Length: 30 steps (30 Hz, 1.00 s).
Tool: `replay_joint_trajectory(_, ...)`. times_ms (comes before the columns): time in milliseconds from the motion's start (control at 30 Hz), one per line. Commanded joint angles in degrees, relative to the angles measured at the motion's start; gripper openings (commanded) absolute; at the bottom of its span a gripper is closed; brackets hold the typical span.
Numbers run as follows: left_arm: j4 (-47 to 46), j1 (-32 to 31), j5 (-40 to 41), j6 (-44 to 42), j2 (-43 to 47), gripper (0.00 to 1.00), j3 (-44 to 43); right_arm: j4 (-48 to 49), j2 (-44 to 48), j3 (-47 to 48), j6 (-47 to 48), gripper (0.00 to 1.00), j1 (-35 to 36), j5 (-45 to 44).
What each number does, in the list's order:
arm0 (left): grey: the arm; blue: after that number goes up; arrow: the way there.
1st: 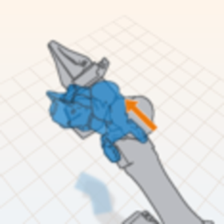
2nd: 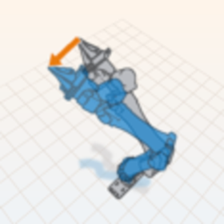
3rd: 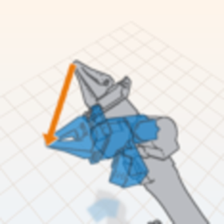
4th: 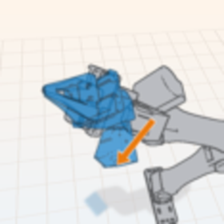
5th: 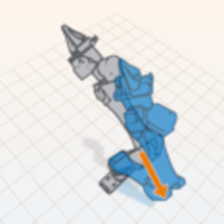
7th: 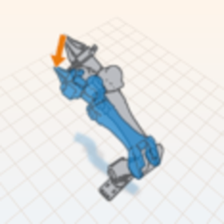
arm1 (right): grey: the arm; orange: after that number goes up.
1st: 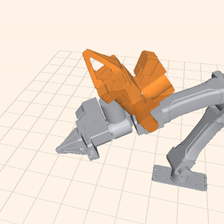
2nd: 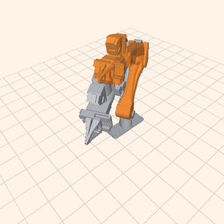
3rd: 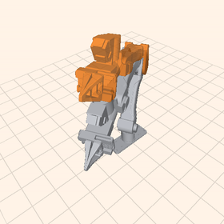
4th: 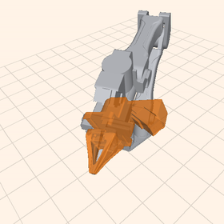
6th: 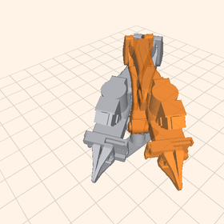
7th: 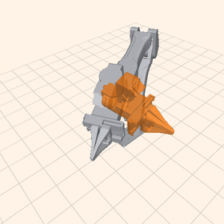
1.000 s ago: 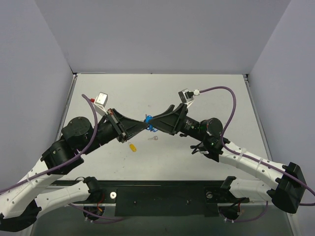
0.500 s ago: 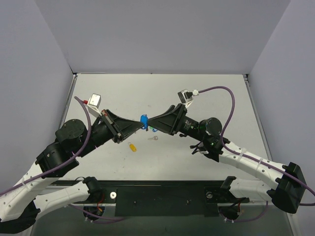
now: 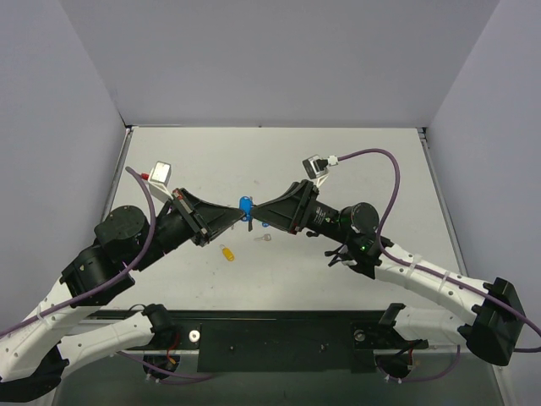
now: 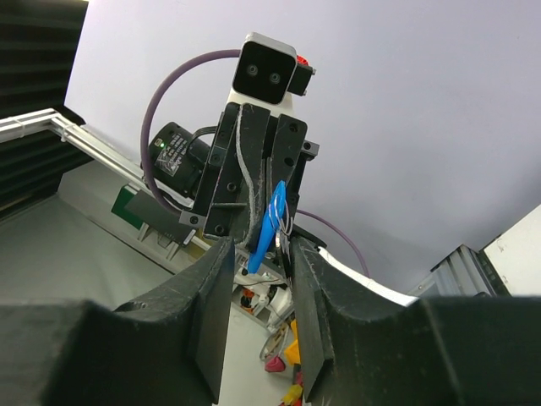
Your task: Remove the keys from the keyring
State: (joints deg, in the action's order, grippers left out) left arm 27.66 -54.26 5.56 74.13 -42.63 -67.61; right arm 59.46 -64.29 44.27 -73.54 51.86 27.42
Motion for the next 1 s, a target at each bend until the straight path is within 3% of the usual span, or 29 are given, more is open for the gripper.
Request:
replay_joint_trajectory(0,-0.68,0.3,0.94,-0.65,0.53,0.0,-1.47,4.96,-0.04,2.4,-0.11,0.28,0.35,0.71)
replay_joint_trajectory(500,0.64,0.3,1.56,-1.0,1.41,0.0,-1.12,4.7,0.13,2.4,0.06,0.22,0.44,0.09)
replay_joint_trajectory(567,1.08,0.3,1.56,-1.0,1.32,0.0,-1.12,4.96,-0.04,2.48,-0.03,0.15,0.35,0.09)
replay_joint_trajectory(967,1.43,0.3,1.47,-1.44,1.67,0.0,-1.12,3.91,-0.92,3.37,0.15,0.02,0.79,0.53)
